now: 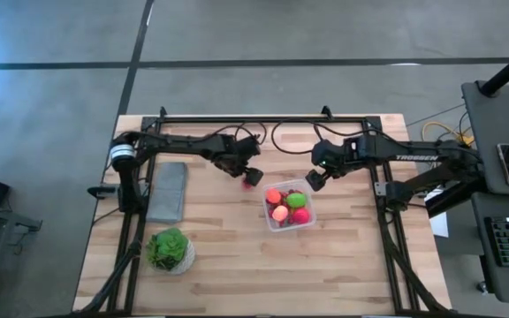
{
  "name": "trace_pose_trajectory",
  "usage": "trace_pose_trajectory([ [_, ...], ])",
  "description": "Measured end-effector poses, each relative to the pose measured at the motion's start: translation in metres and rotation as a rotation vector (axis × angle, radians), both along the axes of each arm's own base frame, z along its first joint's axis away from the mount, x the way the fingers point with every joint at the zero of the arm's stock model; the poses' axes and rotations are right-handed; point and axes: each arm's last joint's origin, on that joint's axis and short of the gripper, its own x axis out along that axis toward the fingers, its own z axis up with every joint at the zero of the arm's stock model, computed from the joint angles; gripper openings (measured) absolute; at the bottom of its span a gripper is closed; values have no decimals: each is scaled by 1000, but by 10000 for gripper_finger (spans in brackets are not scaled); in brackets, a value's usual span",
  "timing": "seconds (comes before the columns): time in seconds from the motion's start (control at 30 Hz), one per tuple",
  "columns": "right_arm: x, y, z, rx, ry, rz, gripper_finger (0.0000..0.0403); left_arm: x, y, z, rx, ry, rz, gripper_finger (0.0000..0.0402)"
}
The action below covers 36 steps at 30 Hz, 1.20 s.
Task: Pick and placing Produce into tupperware
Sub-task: Put the strawberry into the bin
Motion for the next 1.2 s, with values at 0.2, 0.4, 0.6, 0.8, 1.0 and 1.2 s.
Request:
trace_pose_trajectory([
  [0.2, -2, 1, -9, 10, 23, -19, 361, -1, -3, -1, 87, 47, 51, 276],
  [0.4, -6, 1, -21, -7, 68, -30, 361, 1, -4, -2, 51, 37, 137, 276],
  [0.6, -9, 1, -30, -5, 97, -40, 361, 6, -8, -8, 42, 34, 150, 276],
  [0.8, -10, 1, -35, -11, 113, -44, 361, 12, -7, -25, 26, 49, 145, 276],
  [1.0, -11, 0, -35, -24, 114, -47, 361, 12, -8, -28, 12, 60, 138, 276],
  [1.2, -11, 0, -35, -28, 116, -40, 361, 12, -8, -28, 16, 61, 139, 255],
])
